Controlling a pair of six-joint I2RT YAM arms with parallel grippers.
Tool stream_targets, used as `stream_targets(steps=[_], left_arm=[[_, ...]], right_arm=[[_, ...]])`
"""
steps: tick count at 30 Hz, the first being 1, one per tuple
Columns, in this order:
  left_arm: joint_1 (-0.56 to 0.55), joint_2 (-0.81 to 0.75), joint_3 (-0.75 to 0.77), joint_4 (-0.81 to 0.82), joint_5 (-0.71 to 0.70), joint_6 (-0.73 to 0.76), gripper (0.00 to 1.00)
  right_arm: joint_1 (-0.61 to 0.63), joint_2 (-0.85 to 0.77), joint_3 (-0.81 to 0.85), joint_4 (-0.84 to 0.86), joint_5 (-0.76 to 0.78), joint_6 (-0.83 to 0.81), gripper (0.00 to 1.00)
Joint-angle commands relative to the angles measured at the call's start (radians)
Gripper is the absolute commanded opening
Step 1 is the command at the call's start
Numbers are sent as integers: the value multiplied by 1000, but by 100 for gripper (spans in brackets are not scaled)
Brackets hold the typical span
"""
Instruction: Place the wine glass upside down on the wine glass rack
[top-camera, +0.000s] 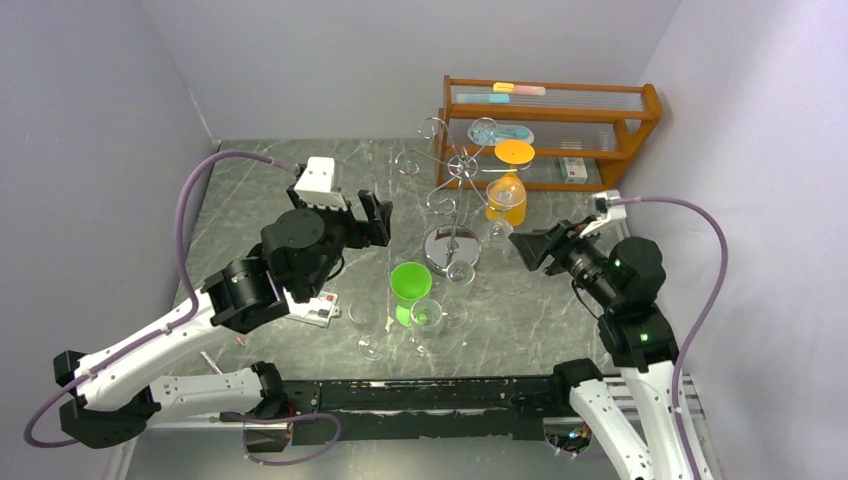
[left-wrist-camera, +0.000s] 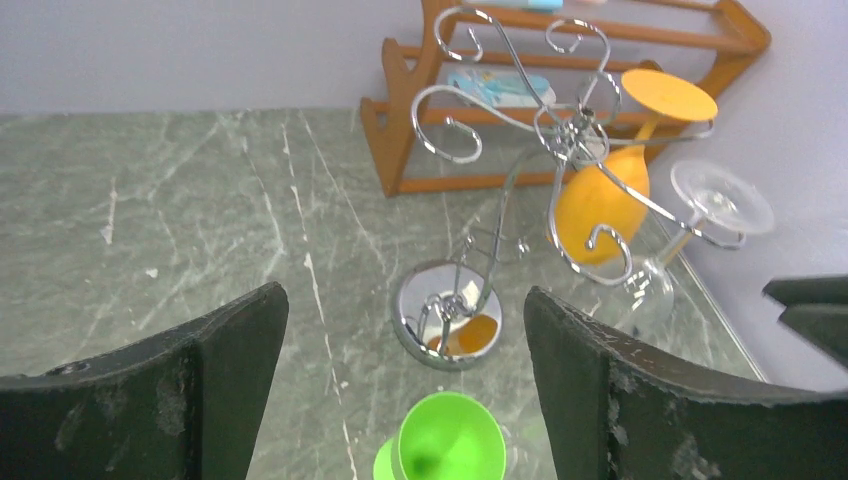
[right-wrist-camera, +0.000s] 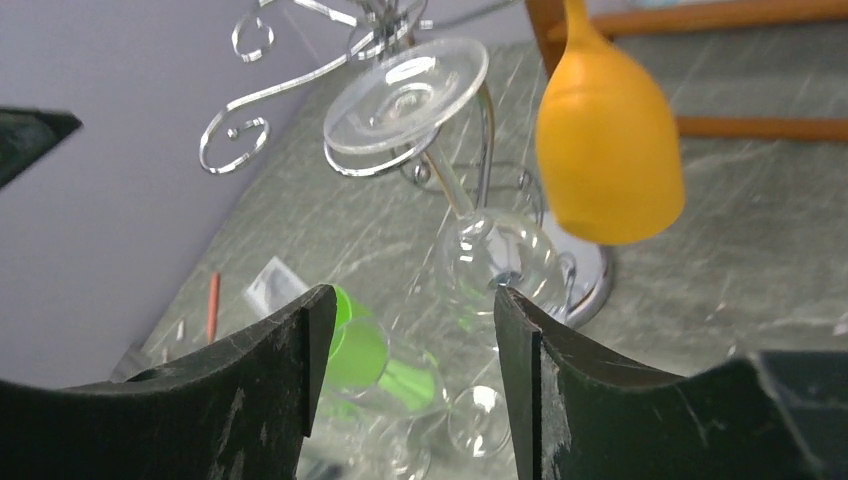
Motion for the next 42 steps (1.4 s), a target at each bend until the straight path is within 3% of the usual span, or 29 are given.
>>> stream_targets(steps=[1,5,9,14,20,24,42], left_arm=[[16,71,75,-35,-92,71,92],[115,145,61,-41,-11,87,91],[256,187,43,-72,146,7,87],[340,186,-19,-67,286,-57,83],[386,198,-64,-62,374,-97,84],[409,227,-71,-63,386,-110,87],[503,321,-35,-56,493,-128,88]], right_arm=[[2,79,47,-165,-136,-25,63],[2,56,55,-171,-182,-69,66],[2,64,105,-234,-173,-110,66],[2,56,132,-224,-217,-125,66],[1,74,141,-190,-298,-134,68],[2,111,150,-200,-246,-142,71],[25,230,231,-205,-315,-124,71]])
